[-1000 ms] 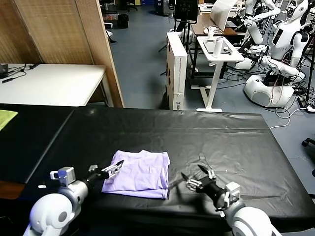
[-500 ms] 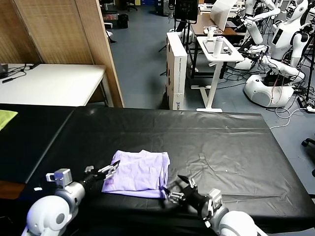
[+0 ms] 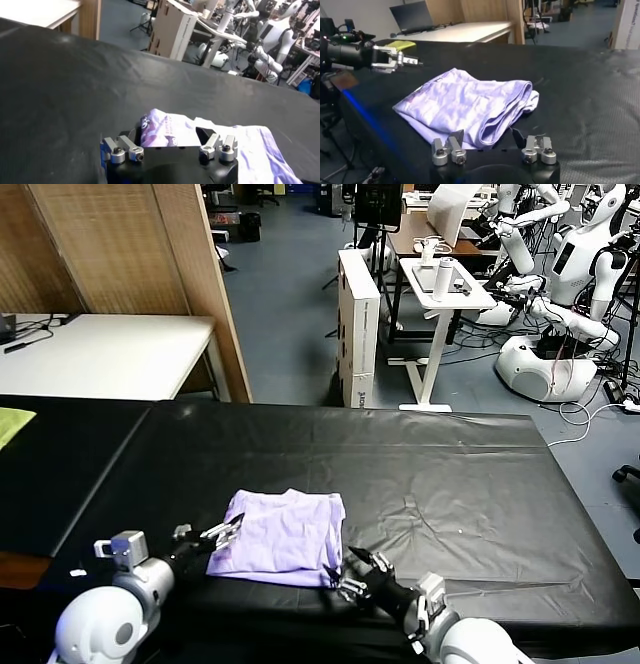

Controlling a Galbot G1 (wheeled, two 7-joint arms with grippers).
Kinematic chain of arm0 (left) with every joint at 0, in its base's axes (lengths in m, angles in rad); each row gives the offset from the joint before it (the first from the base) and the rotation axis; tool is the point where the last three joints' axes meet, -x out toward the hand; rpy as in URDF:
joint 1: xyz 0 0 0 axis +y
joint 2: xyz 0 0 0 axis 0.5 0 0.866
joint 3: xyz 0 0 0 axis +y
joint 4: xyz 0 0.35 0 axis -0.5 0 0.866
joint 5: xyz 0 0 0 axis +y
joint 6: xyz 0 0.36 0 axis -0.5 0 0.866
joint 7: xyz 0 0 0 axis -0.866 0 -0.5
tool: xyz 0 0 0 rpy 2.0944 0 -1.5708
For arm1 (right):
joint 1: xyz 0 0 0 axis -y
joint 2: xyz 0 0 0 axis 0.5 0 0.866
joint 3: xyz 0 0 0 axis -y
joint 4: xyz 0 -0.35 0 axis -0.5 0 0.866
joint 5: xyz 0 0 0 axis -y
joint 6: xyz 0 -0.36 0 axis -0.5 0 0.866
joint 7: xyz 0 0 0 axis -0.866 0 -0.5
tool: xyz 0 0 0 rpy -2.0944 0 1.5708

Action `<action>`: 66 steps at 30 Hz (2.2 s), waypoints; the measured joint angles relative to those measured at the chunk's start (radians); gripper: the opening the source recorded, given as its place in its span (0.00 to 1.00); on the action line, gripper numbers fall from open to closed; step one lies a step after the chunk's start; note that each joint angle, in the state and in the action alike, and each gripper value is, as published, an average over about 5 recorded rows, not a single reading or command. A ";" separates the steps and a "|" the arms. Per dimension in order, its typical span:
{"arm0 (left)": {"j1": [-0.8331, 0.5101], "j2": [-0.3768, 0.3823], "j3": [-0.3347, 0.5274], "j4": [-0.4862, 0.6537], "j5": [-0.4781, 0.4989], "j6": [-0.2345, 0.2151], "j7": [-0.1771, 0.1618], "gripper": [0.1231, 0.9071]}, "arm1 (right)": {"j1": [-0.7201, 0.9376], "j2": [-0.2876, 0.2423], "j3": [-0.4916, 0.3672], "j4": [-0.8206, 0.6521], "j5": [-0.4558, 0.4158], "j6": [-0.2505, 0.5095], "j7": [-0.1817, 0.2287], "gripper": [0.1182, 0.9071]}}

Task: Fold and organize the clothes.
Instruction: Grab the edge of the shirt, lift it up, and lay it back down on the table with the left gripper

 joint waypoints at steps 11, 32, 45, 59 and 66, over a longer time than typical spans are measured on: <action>0.000 0.000 -0.017 0.004 0.000 -0.001 0.001 1.00 | 0.003 -0.008 -0.017 0.001 -0.012 0.004 -0.006 0.03; -0.009 -0.027 -0.030 0.053 0.013 -0.050 0.053 1.00 | -0.078 -0.059 0.092 0.067 0.023 0.043 0.008 0.75; 0.042 -0.138 -0.056 0.102 0.073 -0.151 0.142 1.00 | -0.139 -0.023 0.237 0.088 0.055 0.051 0.028 1.00; 0.040 -0.227 -0.049 0.172 0.096 -0.230 0.189 1.00 | -0.191 -0.006 0.299 0.105 0.052 0.050 0.028 1.00; 0.042 -0.245 -0.047 0.183 0.096 -0.231 0.190 1.00 | -0.204 -0.006 0.305 0.107 0.051 0.050 0.028 1.00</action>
